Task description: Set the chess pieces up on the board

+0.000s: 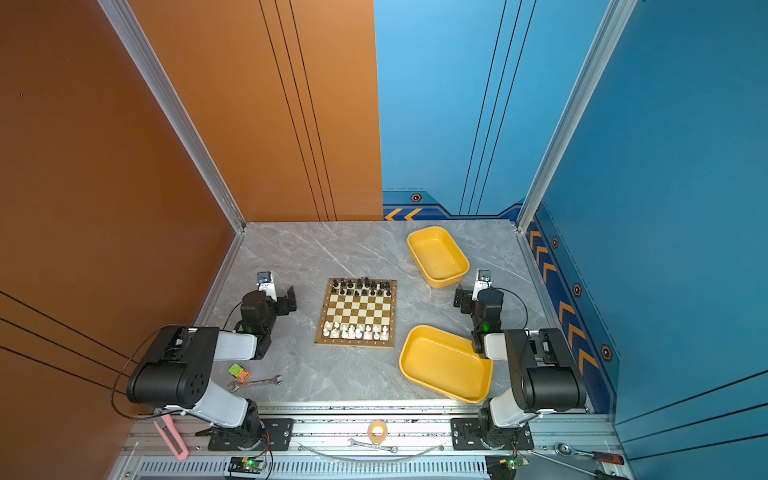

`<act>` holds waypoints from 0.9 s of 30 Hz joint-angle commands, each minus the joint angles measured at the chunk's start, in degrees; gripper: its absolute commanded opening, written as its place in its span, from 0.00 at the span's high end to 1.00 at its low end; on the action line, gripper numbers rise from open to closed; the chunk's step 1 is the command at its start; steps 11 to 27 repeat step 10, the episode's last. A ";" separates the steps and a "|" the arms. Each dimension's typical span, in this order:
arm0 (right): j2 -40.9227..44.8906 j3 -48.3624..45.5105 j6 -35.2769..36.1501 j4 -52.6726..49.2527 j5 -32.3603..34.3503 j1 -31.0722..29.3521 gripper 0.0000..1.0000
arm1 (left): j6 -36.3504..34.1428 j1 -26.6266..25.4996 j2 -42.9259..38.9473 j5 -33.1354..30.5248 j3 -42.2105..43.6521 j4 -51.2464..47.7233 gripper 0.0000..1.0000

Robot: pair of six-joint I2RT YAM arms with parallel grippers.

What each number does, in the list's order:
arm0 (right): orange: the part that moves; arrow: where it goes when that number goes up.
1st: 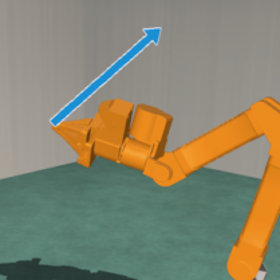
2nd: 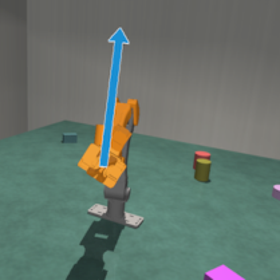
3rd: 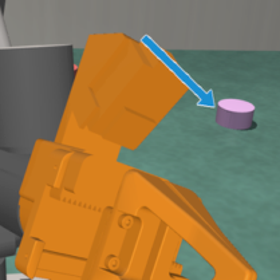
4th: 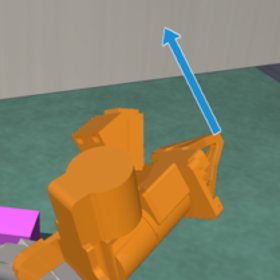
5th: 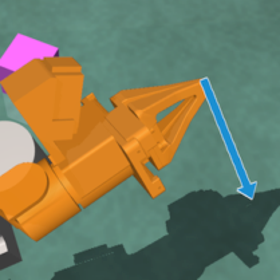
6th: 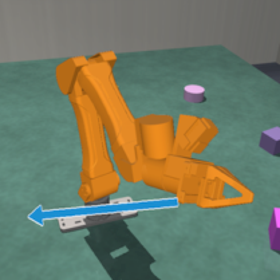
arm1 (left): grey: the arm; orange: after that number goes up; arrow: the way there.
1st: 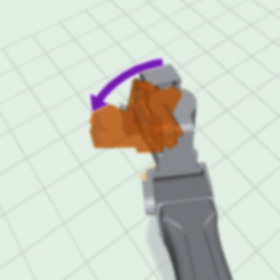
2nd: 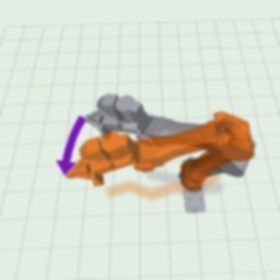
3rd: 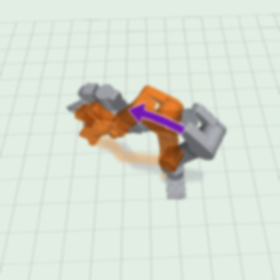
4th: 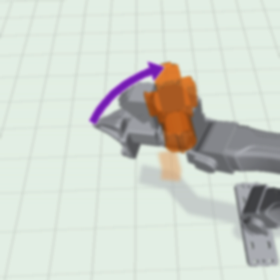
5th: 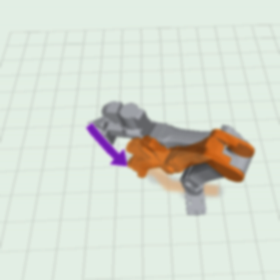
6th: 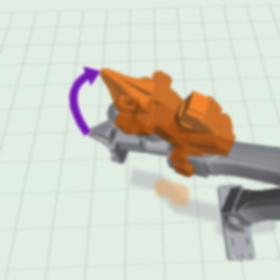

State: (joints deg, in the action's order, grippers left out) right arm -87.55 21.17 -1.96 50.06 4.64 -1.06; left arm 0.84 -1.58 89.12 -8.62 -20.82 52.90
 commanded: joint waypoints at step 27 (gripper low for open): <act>-0.25 0.98 -1.21 -1.11 -0.81 0.44 0.00 | -0.85 -0.30 0.20 -1.13 -0.99 -0.52 0.02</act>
